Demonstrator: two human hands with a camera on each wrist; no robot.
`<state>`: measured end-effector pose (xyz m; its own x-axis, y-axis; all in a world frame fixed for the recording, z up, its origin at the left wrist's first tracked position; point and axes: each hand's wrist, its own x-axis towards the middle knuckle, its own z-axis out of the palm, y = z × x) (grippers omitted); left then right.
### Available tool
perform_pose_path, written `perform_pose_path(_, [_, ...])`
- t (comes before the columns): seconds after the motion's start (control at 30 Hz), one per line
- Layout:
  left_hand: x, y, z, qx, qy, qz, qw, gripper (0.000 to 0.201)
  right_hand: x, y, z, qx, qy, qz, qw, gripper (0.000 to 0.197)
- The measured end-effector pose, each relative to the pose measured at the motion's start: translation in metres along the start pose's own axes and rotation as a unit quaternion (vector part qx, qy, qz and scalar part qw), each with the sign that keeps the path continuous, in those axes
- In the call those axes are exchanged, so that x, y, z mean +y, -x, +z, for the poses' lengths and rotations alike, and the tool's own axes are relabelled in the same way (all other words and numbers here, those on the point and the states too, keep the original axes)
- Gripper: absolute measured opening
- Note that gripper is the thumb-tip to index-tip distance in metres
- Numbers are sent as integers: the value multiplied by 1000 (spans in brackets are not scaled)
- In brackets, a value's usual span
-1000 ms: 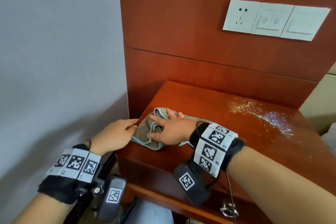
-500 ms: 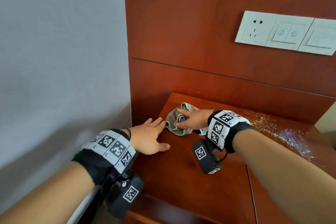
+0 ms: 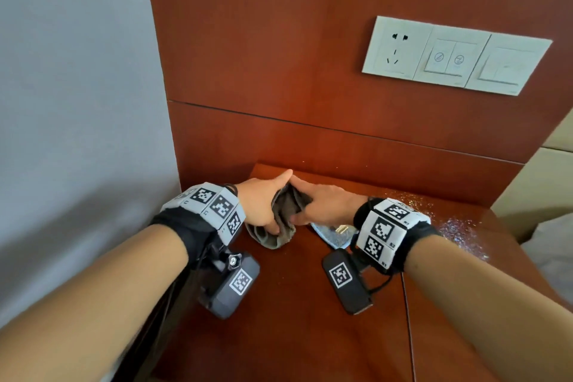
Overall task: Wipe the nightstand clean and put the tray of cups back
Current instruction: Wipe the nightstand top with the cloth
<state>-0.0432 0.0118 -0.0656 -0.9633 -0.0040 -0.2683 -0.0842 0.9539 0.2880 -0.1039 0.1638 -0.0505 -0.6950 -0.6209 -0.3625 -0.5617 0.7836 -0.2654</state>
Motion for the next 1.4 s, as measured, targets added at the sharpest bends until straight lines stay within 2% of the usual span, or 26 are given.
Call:
perform_pose_path(0.07, [-1, -7, -3, -3, -28, -7, 1000, 124, -5, -10, 5, -15, 19, 12, 1000, 95])
perform_pose_path(0.1, [-2, -11, -4, -5, -46, -16, 999, 117, -8, -15, 6, -19, 29, 15, 999, 94])
perform_pose_path(0.2, [-4, -21, -11, -13, -95, -47, 994, 65, -14, -28, 2, -32, 71, 18, 997, 84])
perform_pose_path(0.23, [-2, -23, -14, -20, -98, -55, 993, 55, -15, -31, 0, -34, 85, 15, 996, 81])
perform_pose_path(0.37, [4, -24, -15, -22, -116, -75, 990, 48, -19, -33, -2, -27, 126, 8, 992, 71])
perform_pose_path(0.63, [6, 15, 5, -9, -93, -48, 994, 54, -22, 9, 12, -32, 169, -12, 985, 69])
perform_pose_path(0.77, [17, 41, 19, -2, -94, -41, 995, 50, -22, 38, 28, -24, 166, -33, 985, 65])
perform_pose_path(0.87, [27, 65, 30, 1, -96, -38, 995, 58, -24, 60, 39, -27, 172, -52, 983, 65])
perform_pose_path(1.1, [43, 109, 51, -7, -99, -41, 994, 56, -18, 101, 55, -34, 105, -86, 990, 73])
perform_pose_path(1.2, [42, 112, 47, -13, -63, -54, 996, 67, -14, 110, 51, -1, 20, -91, 996, 76])
perform_pose_path(1.27, [39, 112, 43, -1, -3, -63, 998, 89, -11, 114, 44, 53, -40, -97, 993, 78])
perform_pose_path(1.33, [40, 115, 38, 15, 32, -63, 997, 109, -11, 117, 39, 79, -39, -104, 991, 74])
perform_pose_path(1.4, [45, 114, 37, 14, 1, -57, 998, 111, -11, 114, 42, 52, 21, -92, 994, 73])
